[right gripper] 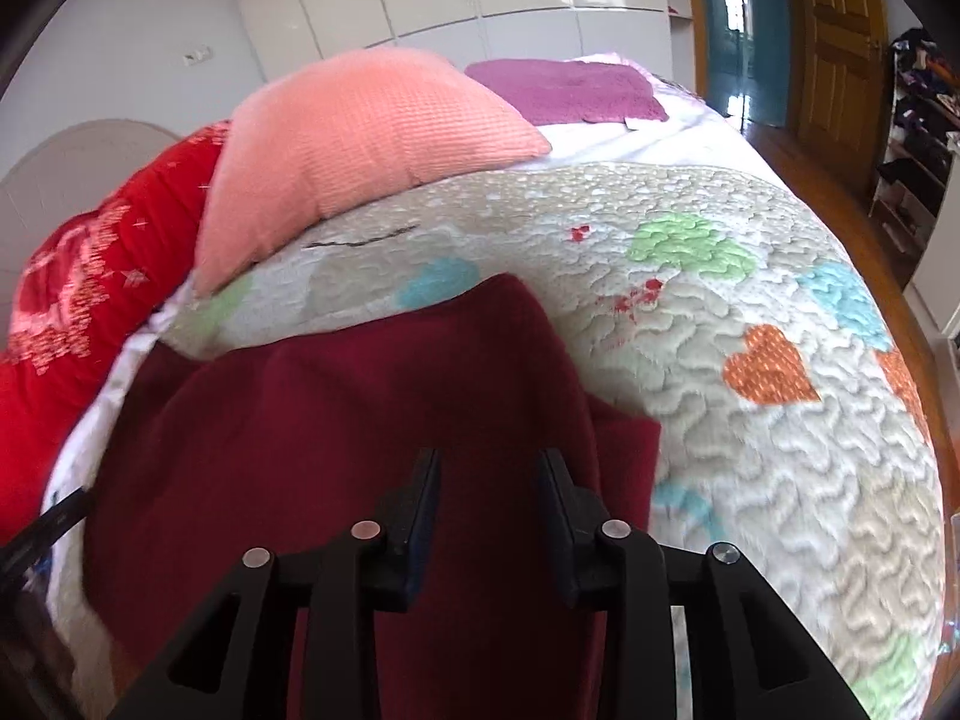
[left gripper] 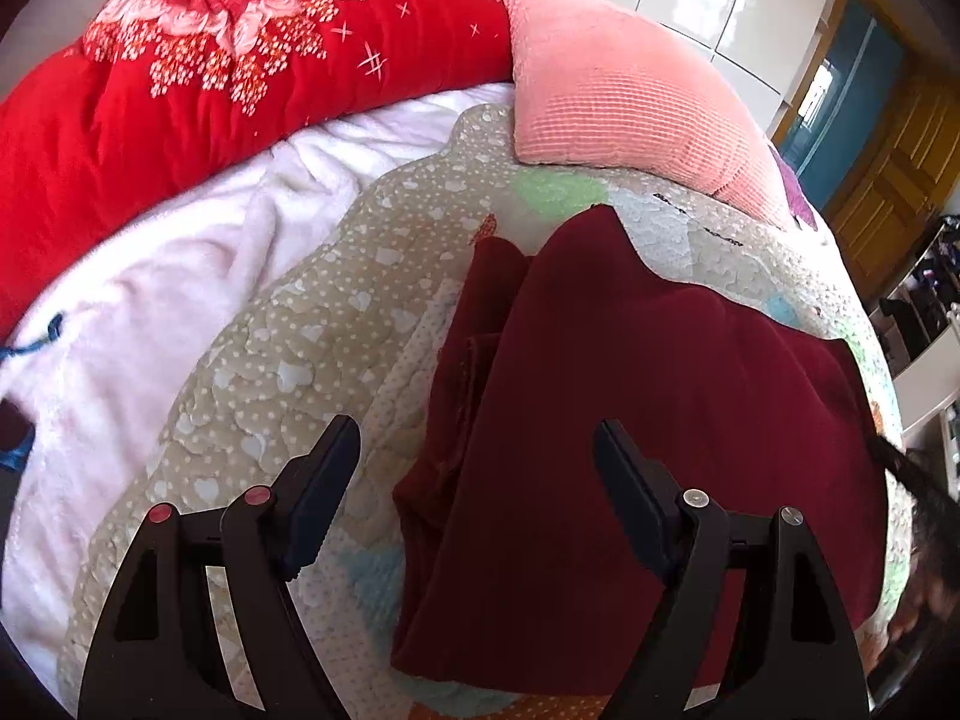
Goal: Fold small clothes
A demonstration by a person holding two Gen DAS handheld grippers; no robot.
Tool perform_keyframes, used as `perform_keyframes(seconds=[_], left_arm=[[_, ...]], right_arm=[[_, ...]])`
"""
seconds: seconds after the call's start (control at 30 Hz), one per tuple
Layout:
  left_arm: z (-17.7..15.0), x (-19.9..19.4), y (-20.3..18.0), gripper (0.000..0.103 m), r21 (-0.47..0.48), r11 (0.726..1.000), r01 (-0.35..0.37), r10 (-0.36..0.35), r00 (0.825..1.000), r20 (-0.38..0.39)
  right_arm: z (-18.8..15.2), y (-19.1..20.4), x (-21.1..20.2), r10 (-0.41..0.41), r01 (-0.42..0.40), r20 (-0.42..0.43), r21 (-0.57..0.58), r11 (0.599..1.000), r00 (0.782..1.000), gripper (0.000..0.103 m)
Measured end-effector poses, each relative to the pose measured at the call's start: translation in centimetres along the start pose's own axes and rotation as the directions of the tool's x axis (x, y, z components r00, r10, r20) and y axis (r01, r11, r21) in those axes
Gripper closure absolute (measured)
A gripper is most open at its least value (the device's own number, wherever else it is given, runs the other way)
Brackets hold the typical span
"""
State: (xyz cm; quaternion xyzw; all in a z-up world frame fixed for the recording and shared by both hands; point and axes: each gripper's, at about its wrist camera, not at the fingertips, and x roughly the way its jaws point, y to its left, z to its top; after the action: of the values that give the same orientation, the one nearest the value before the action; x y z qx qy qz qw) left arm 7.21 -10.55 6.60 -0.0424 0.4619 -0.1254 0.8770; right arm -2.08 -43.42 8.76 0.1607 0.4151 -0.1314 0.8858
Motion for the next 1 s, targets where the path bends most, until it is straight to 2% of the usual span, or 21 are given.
perform_keyframes(seconds=[0.07,0.17,0.33,0.43,0.57,0.7,0.83,0.93,1.0], left_arm=[[-0.3,0.0,0.4,0.023,-0.019,1.000,0.018,-0.018,1.000,-0.009],[-0.7,0.1,0.7,0.023,-0.027,1.000,0.016,-0.017,1.000,-0.013],[-1.2,0.4,0.9,0.023,-0.026,1.000,0.017,-0.018,0.999,-0.042],[-1.3,-0.2,1.9,0.023,-0.056,0.997,0.045,-0.047,0.998,-0.043],[-2.0,-0.9,3.9,0.023,-0.149,0.984,0.094,-0.101,0.994,-0.040],[-3.0,-1.0,4.4,0.023,-0.150,0.984,0.095,-0.103,0.994,-0.044],[-3.6,0.2,4.5,0.023,-0.150,0.984,0.093,-0.106,0.991,-0.086],[-3.4,0.2,4.8,0.023,-0.159,0.980,0.122,-0.135,0.988,-0.070],[-3.1,0.4,5.0,0.023,-0.169,0.976,0.140,-0.151,0.987,-0.057]], right_arm=[[-1.0,-0.1,-1.2,0.007,-0.007,0.014,-0.004,1.000,1.000,0.063],[-2.5,-0.4,-2.3,0.020,-0.020,0.025,-0.006,1.000,0.999,0.060],[-3.5,-0.2,-0.4,-0.014,0.013,-0.032,-0.058,0.998,0.999,0.060],[-3.4,0.5,-1.1,-0.037,0.035,-0.022,-0.064,0.997,0.999,0.060],[-2.7,2.0,-2.8,0.063,-0.063,0.012,-0.054,0.997,0.998,0.058],[-2.1,5.0,-2.6,0.133,-0.132,0.004,-0.104,0.986,0.991,0.058],[-2.3,7.2,-0.4,0.126,-0.129,-0.027,-0.139,0.982,0.992,0.058],[-2.7,6.2,1.0,0.079,-0.087,-0.074,-0.099,0.991,0.994,0.058],[-3.0,4.9,0.1,0.088,-0.092,-0.048,-0.078,0.993,0.995,0.058]])
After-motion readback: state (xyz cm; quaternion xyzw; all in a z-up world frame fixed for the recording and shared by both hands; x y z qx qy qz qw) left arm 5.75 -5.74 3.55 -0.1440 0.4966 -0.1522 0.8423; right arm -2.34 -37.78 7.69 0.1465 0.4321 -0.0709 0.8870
